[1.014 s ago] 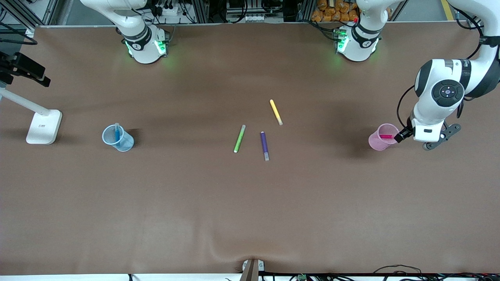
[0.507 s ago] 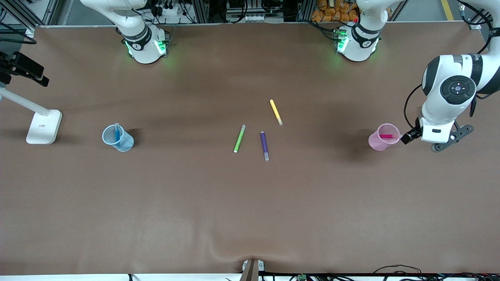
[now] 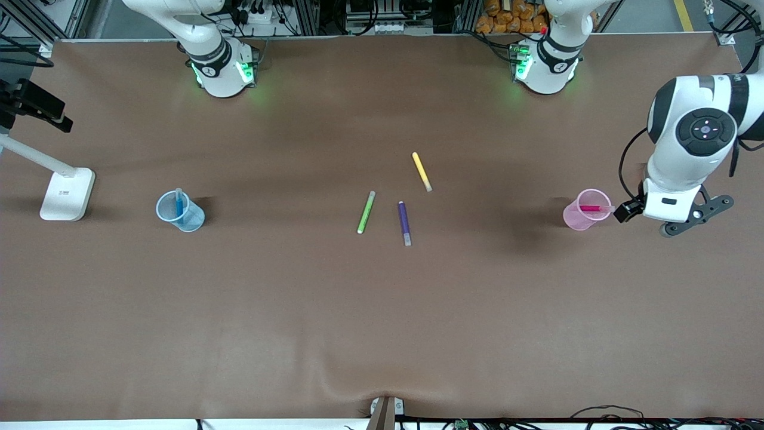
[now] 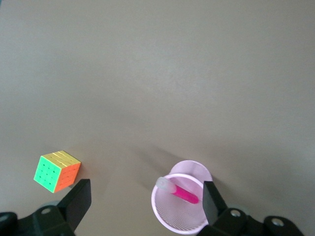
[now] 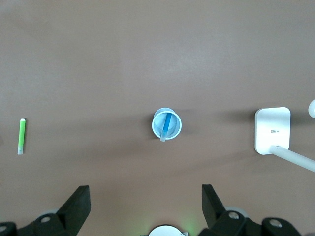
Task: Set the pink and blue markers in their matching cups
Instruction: 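Open the left gripper to release the pink marker into the pink cup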
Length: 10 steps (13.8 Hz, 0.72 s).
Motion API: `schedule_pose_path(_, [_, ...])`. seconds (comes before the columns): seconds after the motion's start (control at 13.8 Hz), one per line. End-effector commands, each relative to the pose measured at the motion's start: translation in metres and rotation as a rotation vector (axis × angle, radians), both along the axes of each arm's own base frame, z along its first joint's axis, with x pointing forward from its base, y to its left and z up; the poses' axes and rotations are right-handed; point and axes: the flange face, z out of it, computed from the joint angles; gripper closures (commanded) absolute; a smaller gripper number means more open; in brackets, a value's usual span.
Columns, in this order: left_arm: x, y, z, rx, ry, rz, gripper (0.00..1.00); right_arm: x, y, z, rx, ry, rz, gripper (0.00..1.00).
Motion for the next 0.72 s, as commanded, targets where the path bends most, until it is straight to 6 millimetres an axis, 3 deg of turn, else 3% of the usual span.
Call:
schedule_pose_path(0.0, [0.008, -0.015, 0.026, -0.041, 0.048, -0.013, 0.0, -0.008, -0.004, 0.007, -0.018, -0.013, 0.005, 0.0])
schedule_pose_path(0.36, [0.026, -0.047, 0.06, -0.093, 0.097, -0.107, 0.0, -0.008, -0.004, 0.007, -0.018, -0.013, 0.005, 0.0])
schedule_pose_path(0.51, [0.029, -0.071, 0.086, -0.096, 0.078, -0.159, 0.0, -0.008, -0.004, 0.007, -0.018, -0.013, 0.007, 0.0])
schedule_pose_path(0.65, [0.028, -0.08, 0.108, -0.092, 0.097, -0.18, 0.0, -0.008, -0.004, 0.007, -0.018, -0.013, 0.007, 0.0])
